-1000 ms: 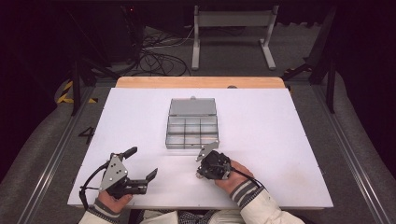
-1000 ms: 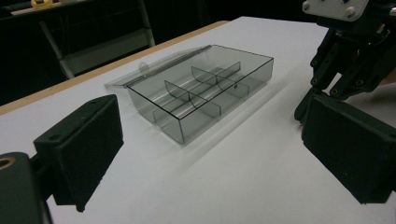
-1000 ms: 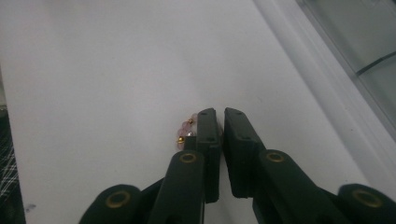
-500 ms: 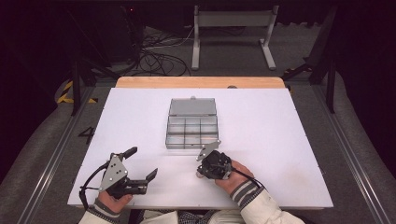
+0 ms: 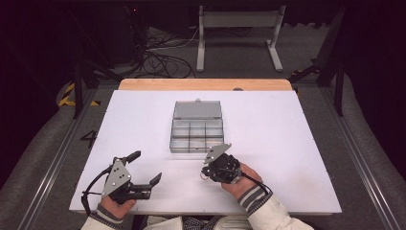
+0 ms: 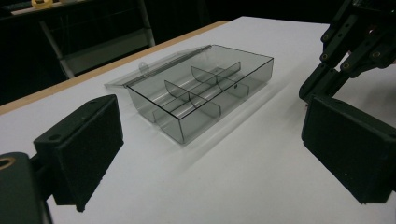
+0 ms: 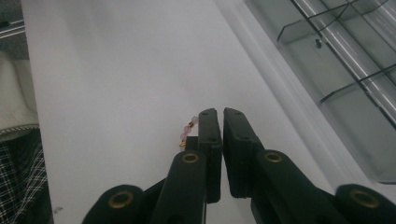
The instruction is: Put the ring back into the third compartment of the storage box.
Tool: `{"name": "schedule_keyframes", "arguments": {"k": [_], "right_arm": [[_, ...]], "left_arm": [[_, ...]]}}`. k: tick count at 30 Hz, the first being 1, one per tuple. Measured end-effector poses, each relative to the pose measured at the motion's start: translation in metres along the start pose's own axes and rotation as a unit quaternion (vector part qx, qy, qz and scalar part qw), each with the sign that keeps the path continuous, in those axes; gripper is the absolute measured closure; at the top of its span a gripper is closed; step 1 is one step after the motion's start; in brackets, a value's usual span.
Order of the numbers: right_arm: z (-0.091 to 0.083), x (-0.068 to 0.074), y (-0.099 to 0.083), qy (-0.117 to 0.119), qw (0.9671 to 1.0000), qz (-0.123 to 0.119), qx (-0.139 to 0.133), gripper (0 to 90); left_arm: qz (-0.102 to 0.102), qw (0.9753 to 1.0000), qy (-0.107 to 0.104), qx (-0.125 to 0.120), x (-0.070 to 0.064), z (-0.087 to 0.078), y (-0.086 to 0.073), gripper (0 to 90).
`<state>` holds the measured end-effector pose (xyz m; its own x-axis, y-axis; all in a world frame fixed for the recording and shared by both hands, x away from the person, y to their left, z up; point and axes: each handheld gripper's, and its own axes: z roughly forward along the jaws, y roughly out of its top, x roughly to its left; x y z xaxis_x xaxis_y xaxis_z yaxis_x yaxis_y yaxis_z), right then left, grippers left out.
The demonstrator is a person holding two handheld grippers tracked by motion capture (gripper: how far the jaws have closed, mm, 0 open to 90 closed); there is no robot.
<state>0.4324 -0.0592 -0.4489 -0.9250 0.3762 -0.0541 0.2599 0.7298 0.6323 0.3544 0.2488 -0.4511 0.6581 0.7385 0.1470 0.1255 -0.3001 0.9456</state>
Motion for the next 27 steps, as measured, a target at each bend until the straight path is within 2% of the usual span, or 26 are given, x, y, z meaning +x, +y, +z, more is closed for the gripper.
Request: {"name": "schedule_keyframes", "arguments": {"k": [17, 27], "right_arm": [[-0.024, 0.001, 0.012, -0.023, 0.9990, -0.020, -0.032, 86.3], [-0.032, -0.002, 0.018, -0.030, 0.9985, -0.024, -0.039, 86.3]], "left_arm": [[-0.001, 1.0000, 0.001, -0.002, 0.000, 0.000, 0.000, 5.9], [-0.003, 1.0000, 0.001, -0.003, 0.000, -0.001, 0.000, 5.9]]}}
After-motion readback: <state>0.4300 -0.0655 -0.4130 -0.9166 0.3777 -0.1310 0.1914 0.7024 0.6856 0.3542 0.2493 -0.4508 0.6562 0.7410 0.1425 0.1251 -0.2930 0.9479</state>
